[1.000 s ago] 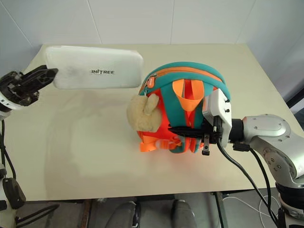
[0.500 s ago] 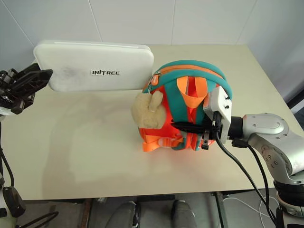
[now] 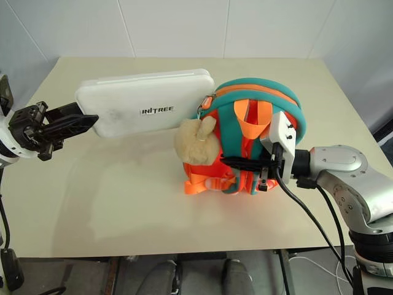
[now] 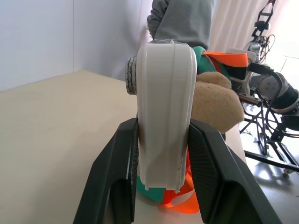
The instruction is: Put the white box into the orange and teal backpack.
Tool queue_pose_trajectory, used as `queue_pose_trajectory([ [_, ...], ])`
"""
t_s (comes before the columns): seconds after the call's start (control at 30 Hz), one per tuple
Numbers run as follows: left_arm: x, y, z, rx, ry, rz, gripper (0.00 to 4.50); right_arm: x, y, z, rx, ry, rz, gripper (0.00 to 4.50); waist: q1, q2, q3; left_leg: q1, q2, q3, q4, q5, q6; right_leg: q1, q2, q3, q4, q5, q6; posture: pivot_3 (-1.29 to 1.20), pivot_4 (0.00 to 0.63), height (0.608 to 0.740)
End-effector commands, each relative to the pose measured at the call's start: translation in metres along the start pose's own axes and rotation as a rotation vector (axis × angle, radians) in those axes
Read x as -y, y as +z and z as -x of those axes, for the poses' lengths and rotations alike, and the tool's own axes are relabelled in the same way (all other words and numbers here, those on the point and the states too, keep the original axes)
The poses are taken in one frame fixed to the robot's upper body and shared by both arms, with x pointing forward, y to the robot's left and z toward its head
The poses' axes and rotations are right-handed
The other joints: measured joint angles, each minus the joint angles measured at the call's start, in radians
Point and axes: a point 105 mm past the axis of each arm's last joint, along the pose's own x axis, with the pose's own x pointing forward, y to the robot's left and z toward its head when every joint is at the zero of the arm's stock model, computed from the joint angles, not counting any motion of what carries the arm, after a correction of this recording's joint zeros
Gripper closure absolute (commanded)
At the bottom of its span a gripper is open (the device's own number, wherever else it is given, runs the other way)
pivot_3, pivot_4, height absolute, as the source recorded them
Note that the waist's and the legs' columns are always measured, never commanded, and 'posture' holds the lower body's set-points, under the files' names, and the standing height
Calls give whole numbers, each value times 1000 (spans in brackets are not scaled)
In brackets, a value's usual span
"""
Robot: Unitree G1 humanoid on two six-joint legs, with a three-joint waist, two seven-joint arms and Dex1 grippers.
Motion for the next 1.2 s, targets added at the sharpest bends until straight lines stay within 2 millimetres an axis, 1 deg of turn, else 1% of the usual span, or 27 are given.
queue_pose_trajectory([
  [0.03,9,16,4,-5,-51,-81,3275,-2,9,-3,23,12,52,4500,-1,0,0,0,0,0,0,0,0,0,0,0,0,0,0,0,150,740],
  [0.23,10,18,20,-128,-75,-110,3275,-1,7,-4,22,12,51,4500,-7,0,0,0,0,1,-1,-1,0,0,0,0,-1,0,0,0,150,740],
  [0.4,7,21,25,-221,-98,-136,3275,0,5,-4,18,11,49,4500,-7,0,0,0,1,1,-1,-1,1,-1,0,0,-1,0,0,0,150,740],
  [0.6,8,25,17,-275,-160,-180,3275,1,3,-5,16,13,49,4500,-6,0,0,0,0,1,0,-1,1,0,1,0,-1,0,0,0,150,740],
  [0.7,11,31,9,-289,-197,-219,3275,2,1,-5,13,11,48,4500,-7,0,0,0,0,2,0,-1,1,-1,1,0,-1,0,0,0,150,740],
  [0.83,12,28,2,-351,-209,-241,3275,1,0,-5,9,11,46,4500,-7,0,0,0,0,2,0,-1,1,-1,1,0,-1,0,0,0,150,740],
  [1.03,-2,20,-6,-444,-113,-284,3275,0,-1,-6,8,11,45,4500,-7,0,0,0,0,2,0,-1,1,-1,1,1,0,0,0,0,150,740],
  [1.2,-10,22,-17,-480,-43,-325,3286,0,-1,-7,9,11,44,4500,-5,0,0,0,0,2,1,-2,2,0,1,0,1,0,0,0,150,740],
])
